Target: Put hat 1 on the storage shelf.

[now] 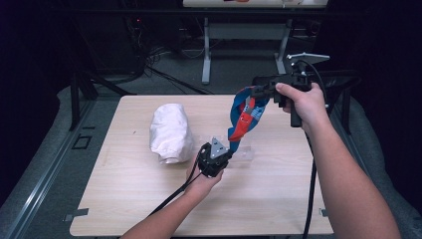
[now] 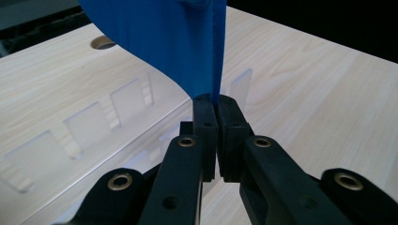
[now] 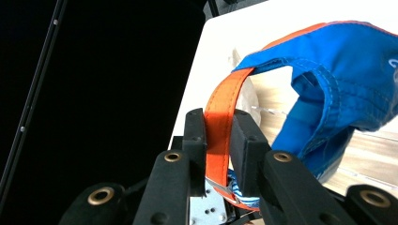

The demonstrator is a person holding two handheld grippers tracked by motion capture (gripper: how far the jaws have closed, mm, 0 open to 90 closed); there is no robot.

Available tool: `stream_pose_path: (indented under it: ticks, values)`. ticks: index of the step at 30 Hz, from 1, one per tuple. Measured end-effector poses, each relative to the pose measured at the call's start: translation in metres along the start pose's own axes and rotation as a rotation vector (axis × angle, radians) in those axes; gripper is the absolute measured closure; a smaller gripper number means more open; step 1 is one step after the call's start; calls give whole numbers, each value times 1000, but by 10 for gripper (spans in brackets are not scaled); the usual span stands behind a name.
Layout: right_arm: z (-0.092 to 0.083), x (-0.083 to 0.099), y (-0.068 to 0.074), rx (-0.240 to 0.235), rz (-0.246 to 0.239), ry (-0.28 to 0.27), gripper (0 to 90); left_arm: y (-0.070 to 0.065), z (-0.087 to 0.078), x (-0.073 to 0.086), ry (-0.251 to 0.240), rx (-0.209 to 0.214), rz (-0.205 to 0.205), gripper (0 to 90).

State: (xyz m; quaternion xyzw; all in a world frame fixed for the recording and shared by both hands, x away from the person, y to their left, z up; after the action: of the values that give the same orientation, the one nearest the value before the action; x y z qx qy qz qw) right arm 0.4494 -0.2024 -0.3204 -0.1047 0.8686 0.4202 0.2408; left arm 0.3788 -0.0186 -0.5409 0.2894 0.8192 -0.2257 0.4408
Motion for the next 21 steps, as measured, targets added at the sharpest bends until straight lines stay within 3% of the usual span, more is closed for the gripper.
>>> stream_pose_path:
  ticks: [2, 3, 7, 12, 17, 21]
  values:
    - [2, 1, 2, -4, -3, 3, 778, -2, -2, 3, -13, -55, -13, 882]
    - [3, 1, 2, -5, -6, 5, 778, -4, -2, 5, -17, -58, -18, 883]
    - [7, 4, 4, -1, -17, 22, 778, -7, 0, 10, 6, -48, -19, 883]
    - [10, 7, 4, 33, -28, 44, 777, -4, 6, 16, 33, -69, -19, 882]
    - [17, 11, -4, 59, -24, 56, 777, -2, 10, 26, 72, -66, -16, 879]
    - [20, 14, -11, 69, -16, 64, 775, 1, 8, 32, 65, -48, -29, 864]
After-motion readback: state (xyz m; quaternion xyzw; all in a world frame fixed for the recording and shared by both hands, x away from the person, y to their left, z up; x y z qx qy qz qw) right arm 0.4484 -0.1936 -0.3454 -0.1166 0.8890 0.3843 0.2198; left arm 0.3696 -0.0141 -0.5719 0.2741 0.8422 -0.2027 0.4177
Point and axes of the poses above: each handheld gripper's, and its own axes: z roughly forward along the jaws, x roughly out of its underside, y roughly to its left, the point moved 4 cm from there along z, roughly forward along the jaws, and after that the axes turned 9 degrees about -z, right-handed, at the moved point
